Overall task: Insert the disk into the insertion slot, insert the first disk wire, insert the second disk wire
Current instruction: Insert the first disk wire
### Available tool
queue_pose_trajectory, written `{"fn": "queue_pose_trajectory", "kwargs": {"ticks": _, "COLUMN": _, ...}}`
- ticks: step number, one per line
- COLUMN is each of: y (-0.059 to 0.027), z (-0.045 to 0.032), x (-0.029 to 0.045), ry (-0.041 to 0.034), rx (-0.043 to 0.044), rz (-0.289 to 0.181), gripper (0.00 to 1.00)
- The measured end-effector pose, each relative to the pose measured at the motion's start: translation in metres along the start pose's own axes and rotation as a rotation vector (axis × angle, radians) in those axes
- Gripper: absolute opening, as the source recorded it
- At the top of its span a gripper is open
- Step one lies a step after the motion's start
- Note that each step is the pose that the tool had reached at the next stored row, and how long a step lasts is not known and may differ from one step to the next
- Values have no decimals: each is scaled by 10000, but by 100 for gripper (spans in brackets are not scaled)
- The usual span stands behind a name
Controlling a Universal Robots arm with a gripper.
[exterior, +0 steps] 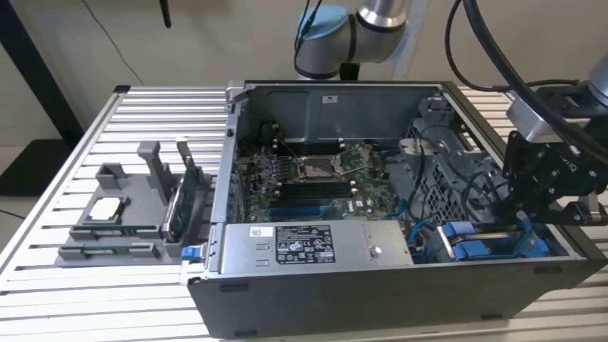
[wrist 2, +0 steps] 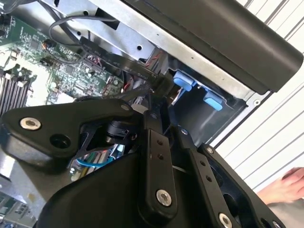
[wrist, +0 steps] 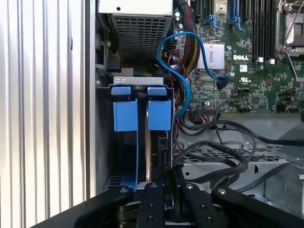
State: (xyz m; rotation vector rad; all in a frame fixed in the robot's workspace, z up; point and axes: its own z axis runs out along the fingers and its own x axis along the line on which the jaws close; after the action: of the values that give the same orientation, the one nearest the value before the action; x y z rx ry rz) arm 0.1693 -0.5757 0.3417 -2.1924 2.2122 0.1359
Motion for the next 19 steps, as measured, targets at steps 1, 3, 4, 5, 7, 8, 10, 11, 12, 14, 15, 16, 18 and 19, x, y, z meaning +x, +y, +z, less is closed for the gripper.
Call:
{"fn": "queue_pose_trajectory", "kwargs": {"ticks": 1, "y": -8, "z": 0, "x": 0, "ry": -2, "rx": -2, "rz": -22, "gripper": 19}}
{"fn": "queue_pose_trajectory", "kwargs": {"ticks": 3, "y": -22, "z": 1, "x": 0, "ry": -2, "rx": -5, "rz": -54, "gripper": 19}}
{"fn": "queue_pose_trajectory", "kwargs": {"ticks": 4, "y": -22, "z": 2, "x": 1, "ry": -2, "rx": -4, "rz": -55, "gripper": 19}}
{"fn": "queue_pose_trajectory", "kwargs": {"ticks": 5, "y": -22, "z": 7, "x": 1, "ry": 0, "rx": -5, "rz": -55, "gripper": 19}}
{"fn": "queue_pose_trajectory", "kwargs": {"ticks": 7, "y": -23, "z": 20, "x": 3, "ry": -2, "rx": -5, "rz": -55, "gripper": 19}}
{"fn": "queue_pose_trajectory", "kwargs": {"ticks": 8, "y": -24, "z": 21, "x": 3, "ry": 0, "rx": -5, "rz": -57, "gripper": 19}}
{"fn": "queue_pose_trajectory", "kwargs": {"ticks": 10, "y": -24, "z": 33, "x": 4, "ry": -5, "rx": -5, "rz": -57, "gripper": 19}}
{"fn": "queue_pose_trajectory", "kwargs": {"ticks": 11, "y": -25, "z": 49, "x": 5, "ry": -6, "rx": -5, "rz": -57, "gripper": 19}}
{"fn": "queue_pose_trajectory", "kwargs": {"ticks": 12, "y": -26, "z": 62, "x": 6, "ry": 4, "rx": -5, "rz": -57, "gripper": 19}}
{"fn": "queue_pose_trajectory", "kwargs": {"ticks": 14, "y": -27, "z": 90, "x": 8, "ry": 19, "rx": -3, "rz": -56, "gripper": 19}}
{"fn": "queue_pose_trajectory", "kwargs": {"ticks": 15, "y": -28, "z": 103, "x": 9, "ry": 7, "rx": -3, "rz": -56, "gripper": 19}}
{"fn": "queue_pose_trajectory", "kwargs": {"ticks": 16, "y": -28, "z": 109, "x": 9, "ry": -6, "rx": -4, "rz": -58, "gripper": 19}}
{"fn": "queue_pose_trajectory", "kwargs": {"ticks": 18, "y": -29, "z": 113, "x": 10, "ry": -16, "rx": -5, "rz": -58, "gripper": 20}}
{"fn": "queue_pose_trajectory", "kwargs": {"ticks": 19, "y": -28, "z": 104, "x": 9, "ry": -12, "rx": -5, "rz": -58, "gripper": 26}}
